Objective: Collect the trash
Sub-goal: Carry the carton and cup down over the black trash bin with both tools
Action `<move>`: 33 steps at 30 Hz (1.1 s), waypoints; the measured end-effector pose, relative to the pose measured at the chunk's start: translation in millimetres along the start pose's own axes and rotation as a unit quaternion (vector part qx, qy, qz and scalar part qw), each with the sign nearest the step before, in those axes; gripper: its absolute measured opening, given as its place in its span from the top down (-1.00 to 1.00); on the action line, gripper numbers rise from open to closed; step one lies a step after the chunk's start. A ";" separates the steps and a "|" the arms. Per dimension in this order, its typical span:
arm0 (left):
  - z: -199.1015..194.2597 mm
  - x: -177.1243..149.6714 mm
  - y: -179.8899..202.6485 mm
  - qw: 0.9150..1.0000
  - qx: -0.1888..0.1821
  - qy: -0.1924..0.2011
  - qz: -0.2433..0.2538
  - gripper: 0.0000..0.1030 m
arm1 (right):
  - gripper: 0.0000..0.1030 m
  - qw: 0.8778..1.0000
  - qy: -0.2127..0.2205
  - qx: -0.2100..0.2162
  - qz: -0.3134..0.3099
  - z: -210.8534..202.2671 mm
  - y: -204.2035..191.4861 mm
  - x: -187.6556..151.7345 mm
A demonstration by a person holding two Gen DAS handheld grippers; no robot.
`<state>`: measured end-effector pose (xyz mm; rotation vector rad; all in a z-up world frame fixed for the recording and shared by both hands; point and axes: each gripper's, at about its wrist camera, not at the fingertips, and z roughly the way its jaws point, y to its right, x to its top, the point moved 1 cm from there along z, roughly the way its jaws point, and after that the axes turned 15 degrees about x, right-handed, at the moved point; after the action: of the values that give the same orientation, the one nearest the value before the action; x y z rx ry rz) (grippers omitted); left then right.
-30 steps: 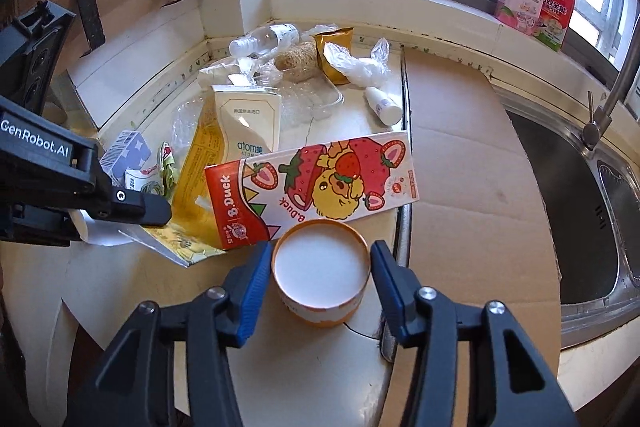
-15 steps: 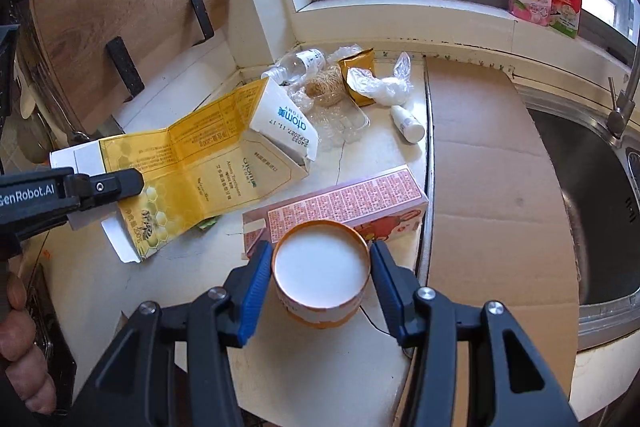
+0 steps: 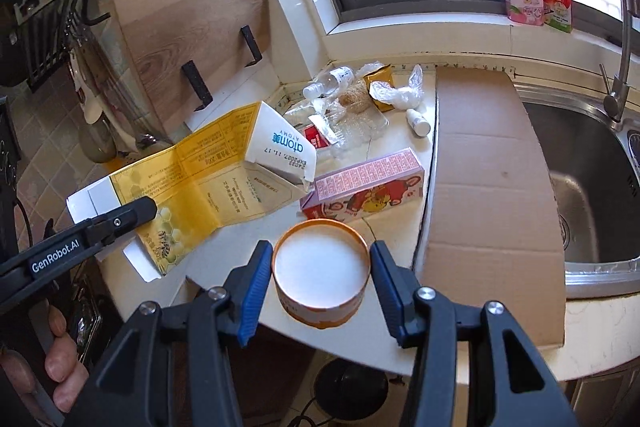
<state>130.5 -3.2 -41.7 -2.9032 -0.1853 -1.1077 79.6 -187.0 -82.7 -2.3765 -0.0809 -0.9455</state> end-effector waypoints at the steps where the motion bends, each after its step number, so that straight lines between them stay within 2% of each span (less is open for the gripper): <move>1: -8.7 -9.0 -1.8 1.000 -0.001 -0.003 -0.001 0.93 | 0.03 1.000 -0.004 0.002 -0.004 -5.2 -3.6 -7.2; 6: -39.9 -56.0 -10.0 1.000 0.004 -0.017 -0.003 0.93 | 0.03 0.999 -0.033 0.015 -0.018 -23.8 -17.9 -44.9; 10: -55.6 -99.8 -21.2 0.999 0.022 -0.032 -0.002 0.93 | 0.03 0.997 -0.062 0.023 -0.027 -29.1 -24.0 -79.3; 14: -58.9 -142.6 -33.6 0.997 0.039 -0.068 -0.002 0.93 | 0.03 0.994 -0.101 0.025 -0.021 -20.8 -19.4 -119.3; 17: -52.2 -177.2 -43.0 0.994 0.066 -0.089 0.005 0.93 | 0.03 0.990 -0.135 0.026 -0.007 -7.0 -8.9 -149.7; 24: 3.5 -250.3 -63.2 0.986 0.099 -0.132 -0.006 0.93 | 0.03 0.976 -0.214 0.009 0.035 44.3 23.4 -217.6; 28: 58.8 -293.6 -65.9 0.980 0.084 -0.176 -0.025 0.93 | 0.02 0.969 -0.244 -0.001 0.038 73.2 36.0 -240.9; 33: 114.1 -327.7 -60.4 0.978 0.082 -0.190 -0.021 0.91 | 0.02 0.962 -0.272 -0.009 0.034 111.4 47.9 -259.6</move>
<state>-43.7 31.6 -345.8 -2.9387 -0.3300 -0.4993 -34.0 -128.8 -339.3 -2.5715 -0.1983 -0.2404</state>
